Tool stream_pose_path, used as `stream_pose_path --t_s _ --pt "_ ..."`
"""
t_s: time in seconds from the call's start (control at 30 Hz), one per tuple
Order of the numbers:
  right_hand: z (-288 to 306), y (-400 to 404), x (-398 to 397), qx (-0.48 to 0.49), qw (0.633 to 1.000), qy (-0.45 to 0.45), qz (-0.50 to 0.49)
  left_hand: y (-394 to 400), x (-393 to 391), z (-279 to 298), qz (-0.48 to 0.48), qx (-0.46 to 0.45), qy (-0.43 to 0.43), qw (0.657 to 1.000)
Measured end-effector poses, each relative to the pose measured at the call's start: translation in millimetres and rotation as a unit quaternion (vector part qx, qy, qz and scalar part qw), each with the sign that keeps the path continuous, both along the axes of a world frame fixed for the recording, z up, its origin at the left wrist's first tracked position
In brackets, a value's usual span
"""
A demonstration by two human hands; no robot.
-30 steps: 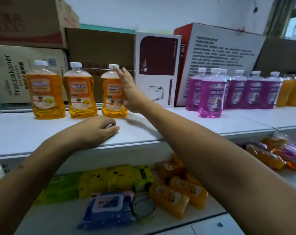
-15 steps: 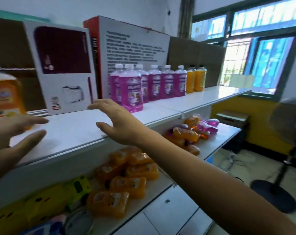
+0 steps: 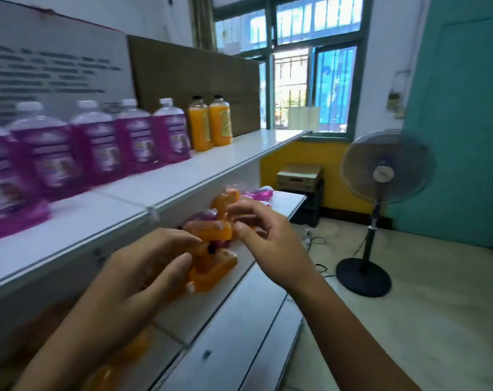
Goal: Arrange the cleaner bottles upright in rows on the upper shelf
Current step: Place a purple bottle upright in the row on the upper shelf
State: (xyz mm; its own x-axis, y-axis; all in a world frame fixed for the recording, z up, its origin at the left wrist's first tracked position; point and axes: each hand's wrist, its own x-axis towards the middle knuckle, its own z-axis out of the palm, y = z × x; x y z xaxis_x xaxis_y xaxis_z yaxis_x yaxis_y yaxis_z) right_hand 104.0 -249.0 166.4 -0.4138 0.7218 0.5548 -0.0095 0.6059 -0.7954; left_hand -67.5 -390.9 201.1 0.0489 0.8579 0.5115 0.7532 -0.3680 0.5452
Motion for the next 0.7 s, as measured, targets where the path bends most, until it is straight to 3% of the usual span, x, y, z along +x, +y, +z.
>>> stream_pose_path --t_s 0.37,0.7 --pt "-40 183 114 -0.1 0.987 -0.068 -0.107 233 70 -45 0.048 -0.015 0.024 0.998" --pt "-102 304 88 -0.165 0.978 -0.086 -0.094 361 57 -97 0.121 -0.066 0.005 0.99"
